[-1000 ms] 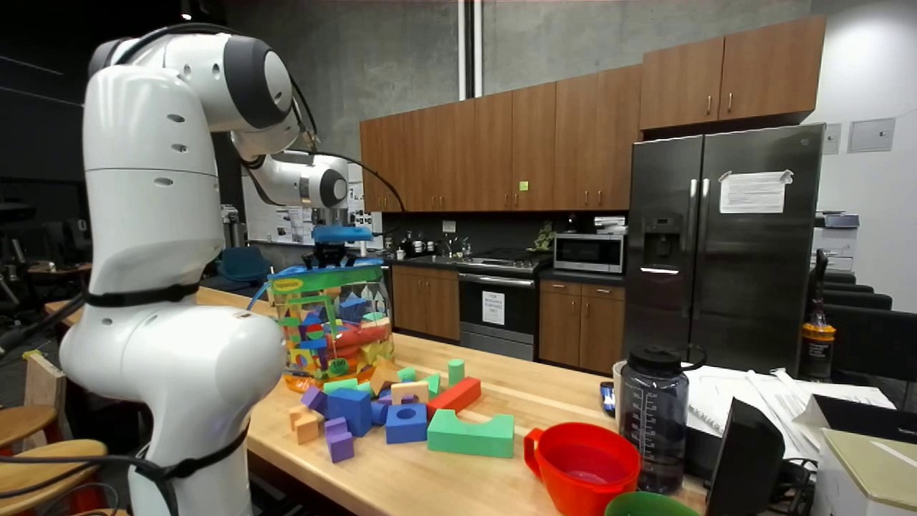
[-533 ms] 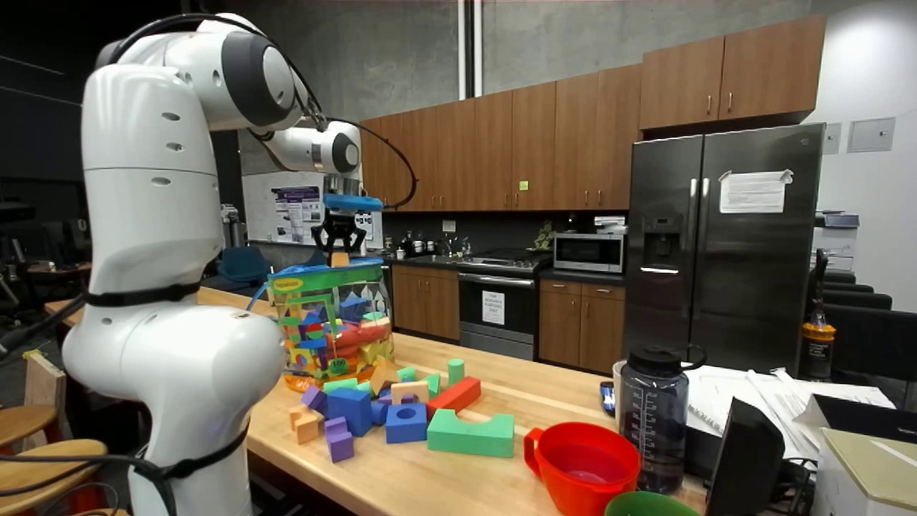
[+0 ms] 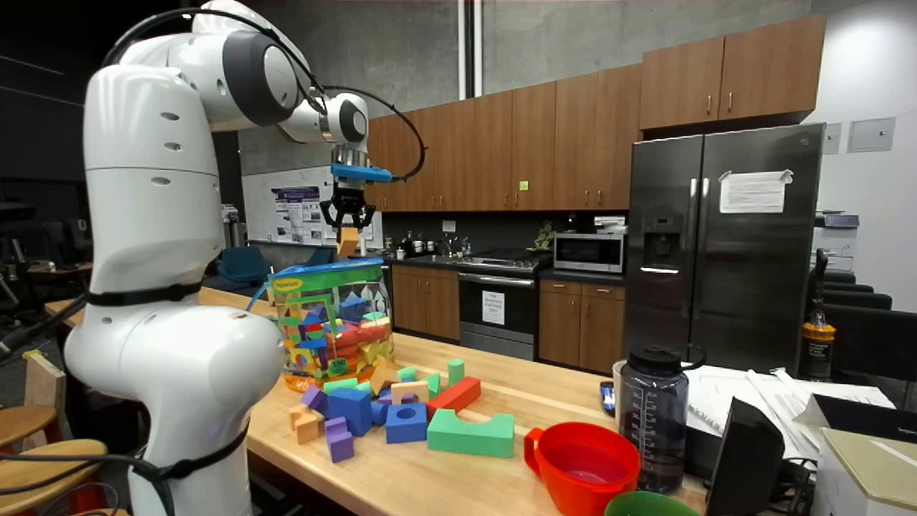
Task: Take the yellow block out of the bag
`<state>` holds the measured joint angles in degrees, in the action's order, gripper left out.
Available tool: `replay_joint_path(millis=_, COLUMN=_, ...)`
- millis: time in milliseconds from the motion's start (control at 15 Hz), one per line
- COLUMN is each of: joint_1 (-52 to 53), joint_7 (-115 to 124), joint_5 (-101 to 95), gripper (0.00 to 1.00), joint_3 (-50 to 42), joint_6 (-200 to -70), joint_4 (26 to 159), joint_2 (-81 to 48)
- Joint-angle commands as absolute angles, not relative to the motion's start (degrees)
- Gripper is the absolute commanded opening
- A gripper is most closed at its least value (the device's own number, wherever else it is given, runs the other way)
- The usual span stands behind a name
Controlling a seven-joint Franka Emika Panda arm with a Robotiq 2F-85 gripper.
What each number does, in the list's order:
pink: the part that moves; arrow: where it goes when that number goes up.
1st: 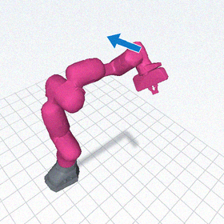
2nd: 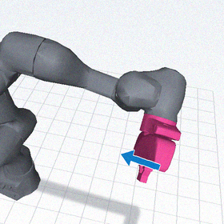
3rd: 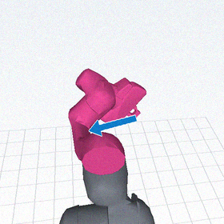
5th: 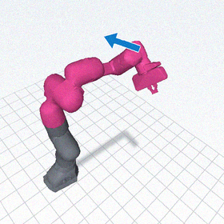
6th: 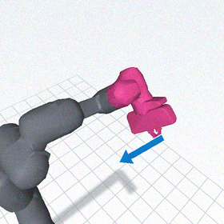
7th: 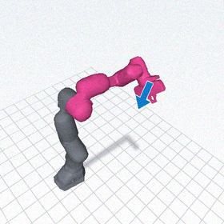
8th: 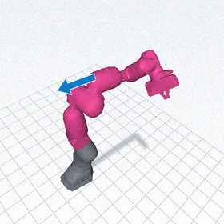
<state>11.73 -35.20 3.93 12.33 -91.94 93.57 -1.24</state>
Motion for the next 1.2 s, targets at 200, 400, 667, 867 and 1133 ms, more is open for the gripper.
replay_joint_path(millis=200, joint_1=9.97, joint_7=-30.17, joint_5=0.51, gripper=0.15, joint_3=10.3, joint_6=-93.44, joint_4=97.61, joint_2=3.61)
replay_joint_path(millis=400, joint_1=8.78, joint_7=-28.33, joint_5=-0.27, gripper=0.15, joint_3=8.69, joint_6=-91.68, joint_4=101.38, joint_2=7.78)
replay_joint_path(millis=667, joint_1=7.29, joint_7=-27.22, joint_5=-2.35, gripper=0.15, joint_3=6.2, joint_6=-90.98, joint_4=107.11, joint_2=13.34)
replay_joint_path(millis=867, joint_1=6.68, joint_7=-25.03, joint_5=-2.89, gripper=0.15, joint_3=4.66, joint_6=-95.04, joint_4=114.33, joint_2=17.87)
replay_joint_path(millis=1133, joint_1=7.04, joint_7=-20.42, joint_5=-2.74, gripper=0.15, joint_3=4.32, joint_6=-103.31, joint_4=128.32, joint_2=24.49)
